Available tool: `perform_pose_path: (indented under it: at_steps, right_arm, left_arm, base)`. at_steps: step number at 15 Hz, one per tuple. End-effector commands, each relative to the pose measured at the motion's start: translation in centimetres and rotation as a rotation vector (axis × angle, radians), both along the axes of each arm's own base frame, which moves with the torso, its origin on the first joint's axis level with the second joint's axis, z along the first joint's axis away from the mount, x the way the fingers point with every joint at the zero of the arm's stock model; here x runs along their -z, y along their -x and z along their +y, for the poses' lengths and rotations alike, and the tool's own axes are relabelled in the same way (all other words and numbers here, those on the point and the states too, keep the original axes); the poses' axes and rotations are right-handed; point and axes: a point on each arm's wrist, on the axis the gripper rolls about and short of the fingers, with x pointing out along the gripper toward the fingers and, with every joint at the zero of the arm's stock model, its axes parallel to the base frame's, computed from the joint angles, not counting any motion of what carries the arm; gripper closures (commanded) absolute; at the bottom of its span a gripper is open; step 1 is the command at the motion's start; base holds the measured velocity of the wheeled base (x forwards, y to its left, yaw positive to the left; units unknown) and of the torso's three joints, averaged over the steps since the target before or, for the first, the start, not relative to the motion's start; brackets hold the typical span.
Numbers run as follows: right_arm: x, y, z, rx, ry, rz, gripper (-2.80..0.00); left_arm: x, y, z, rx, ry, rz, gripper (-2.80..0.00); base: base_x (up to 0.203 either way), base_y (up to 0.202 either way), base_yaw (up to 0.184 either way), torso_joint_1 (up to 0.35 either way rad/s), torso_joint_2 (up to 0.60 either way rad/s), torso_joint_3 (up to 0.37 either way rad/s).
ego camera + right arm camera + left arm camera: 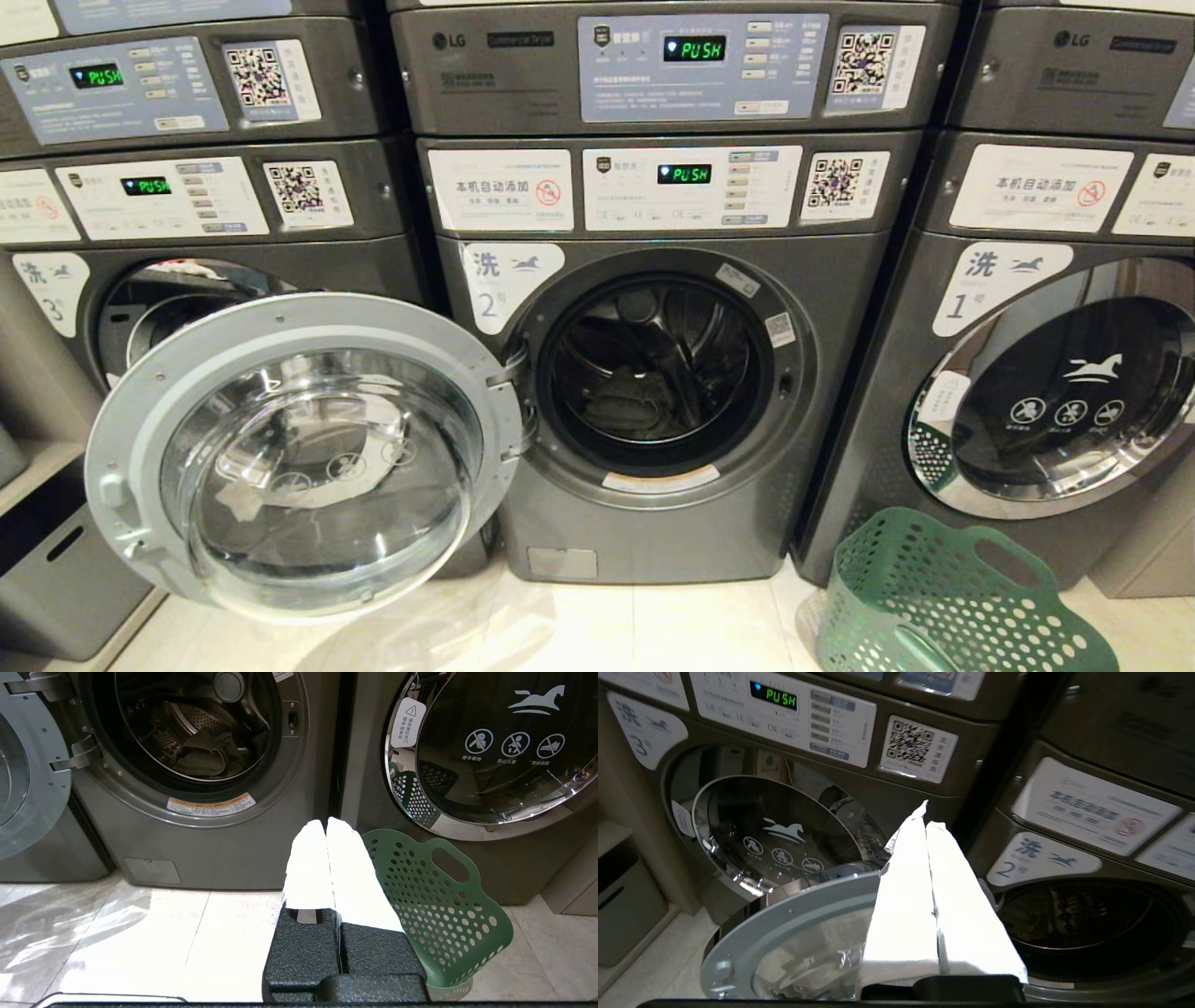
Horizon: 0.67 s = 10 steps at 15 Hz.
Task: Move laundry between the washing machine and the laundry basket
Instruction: Close the washing machine door with the left hand
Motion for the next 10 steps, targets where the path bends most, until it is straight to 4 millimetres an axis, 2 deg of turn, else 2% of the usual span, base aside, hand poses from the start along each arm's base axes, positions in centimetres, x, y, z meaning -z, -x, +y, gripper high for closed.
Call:
perform_pose_path:
  at_steps: [1, 3, 4, 10]
  right_arm:
    - [0.0, 0.0, 0.0, 0.000, -0.002, 0.003, 0.00]
    - [0.0, 0.0, 0.0, 0.001, -0.010, 0.001, 0.00]
    - [0.0, 0.0, 0.0, 0.001, -0.009, 0.001, 0.00]
    - [0.0, 0.0, 0.0, 0.002, -0.027, 0.000, 0.00]
  left_arm:
    - [4.6, -10.0, 4.2, -0.024, 0.059, 0.173, 0.00]
    - [6.8, -12.3, 7.8, -0.044, 0.117, 0.229, 0.00]
    - [7.7, -13.1, 8.5, -0.044, 0.134, 0.255, 0.00]
    - [12.1, -16.9, 10.0, -0.035, 0.150, 0.358, 0.00]
  base:
    - [0.000, 0.000, 0.000, 0.000, 0.00, 0.000]
    - [0.000, 0.000, 0.000, 0.000, 0.00, 0.000]
    - [0.000, 0.000, 0.000, 0.000, 0.00, 0.000]
    - [0.000, 0.000, 0.000, 0.000, 0.00, 0.000]
